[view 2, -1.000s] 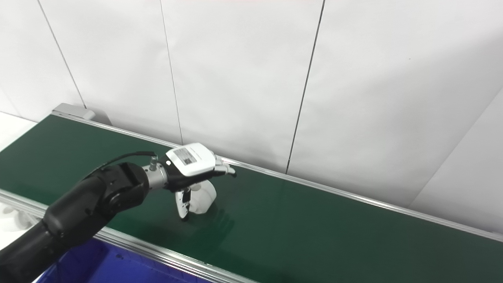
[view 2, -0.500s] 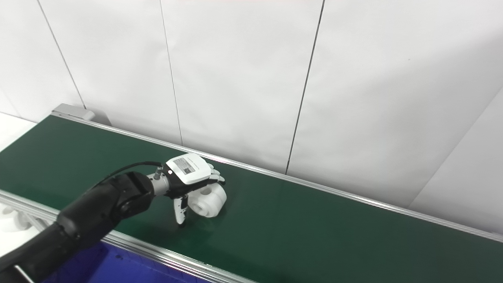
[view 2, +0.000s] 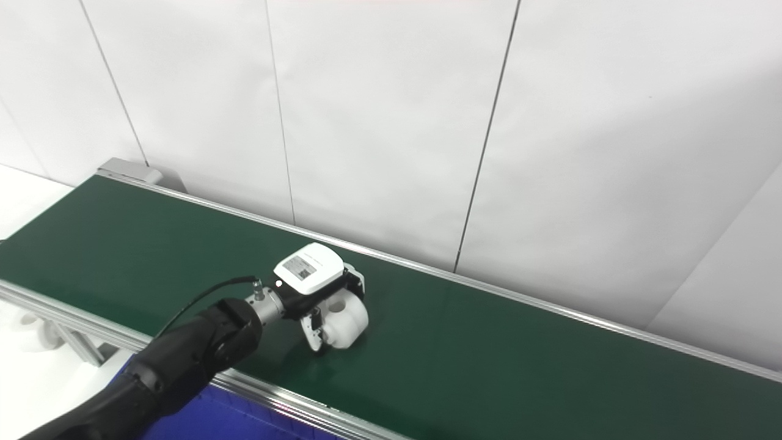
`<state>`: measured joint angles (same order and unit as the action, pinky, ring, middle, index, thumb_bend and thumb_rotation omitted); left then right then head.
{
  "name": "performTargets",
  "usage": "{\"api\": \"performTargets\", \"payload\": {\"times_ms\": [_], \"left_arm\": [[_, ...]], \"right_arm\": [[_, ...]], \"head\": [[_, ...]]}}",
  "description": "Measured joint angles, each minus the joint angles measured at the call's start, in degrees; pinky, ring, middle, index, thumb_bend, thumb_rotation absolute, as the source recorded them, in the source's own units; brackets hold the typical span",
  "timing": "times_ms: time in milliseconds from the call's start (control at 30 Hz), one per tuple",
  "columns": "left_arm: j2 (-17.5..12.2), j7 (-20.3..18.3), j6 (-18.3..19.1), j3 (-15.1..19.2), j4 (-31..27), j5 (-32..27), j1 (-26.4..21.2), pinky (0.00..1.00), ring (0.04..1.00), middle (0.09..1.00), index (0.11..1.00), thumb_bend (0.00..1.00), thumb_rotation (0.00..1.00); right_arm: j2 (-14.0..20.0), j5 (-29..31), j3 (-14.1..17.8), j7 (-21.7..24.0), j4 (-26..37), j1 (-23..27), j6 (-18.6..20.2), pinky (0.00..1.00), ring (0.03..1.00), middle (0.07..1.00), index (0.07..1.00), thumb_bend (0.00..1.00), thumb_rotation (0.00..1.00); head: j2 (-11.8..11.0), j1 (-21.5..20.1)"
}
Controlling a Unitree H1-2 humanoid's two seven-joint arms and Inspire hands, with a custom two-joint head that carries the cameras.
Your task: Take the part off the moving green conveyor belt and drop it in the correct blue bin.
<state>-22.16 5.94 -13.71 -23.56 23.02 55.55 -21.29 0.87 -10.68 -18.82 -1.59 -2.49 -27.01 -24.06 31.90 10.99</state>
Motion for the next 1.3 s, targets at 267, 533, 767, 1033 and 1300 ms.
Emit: {"api": "performTargets", "payload": {"times_ms": [267,533,767,1033,1300], "left_arm": [[0.62,-0.07,0.81,-1.26,-1.16,-0.11,-0.03,0.4,0.467,0.486,0.498,0.52,0.0],[-0.29,-4.19,0.26,-1.9,-3.95,-2.06,-0.12,0.4,0.484,0.497,0.489,0.52,0.0],[-4.92,-14.75,0.96,1.08,-20.58,-7.04,1.01,0.34,0.441,0.484,0.499,0.52,0.0],[-11.31,-25.8,5.21,9.49,-42.01,-16.47,8.87,0.37,0.467,0.496,0.488,0.52,0.0],[-11.85,-30.03,6.38,14.74,-50.31,-19.0,18.3,0.4,0.493,0.495,0.489,0.52,0.0]], "right_arm": [[-1.39,-1.01,-0.5,0.21,0.64,0.36,0.01,1.0,0.956,0.926,0.978,0.8,1.0],[-1.38,-1.15,-0.33,0.8,0.71,0.35,0.06,1.0,0.953,0.922,0.977,0.8,1.0],[-1.52,-1.13,-0.42,1.12,2.83,0.22,2.42,1.0,0.953,0.922,0.985,0.79,1.0],[-1.34,-0.3,-0.45,2.29,7.31,0.18,5.0,1.0,0.967,0.934,1.0,0.76,1.0],[0.92,1.4,0.75,3.86,11.61,0.06,8.57,0.98,0.922,0.907,0.976,0.76,1.0]], "head": [[0.09,-0.26],[0.53,-0.26],[4.56,1.84],[10.96,5.52],[15.81,9.48]]}}
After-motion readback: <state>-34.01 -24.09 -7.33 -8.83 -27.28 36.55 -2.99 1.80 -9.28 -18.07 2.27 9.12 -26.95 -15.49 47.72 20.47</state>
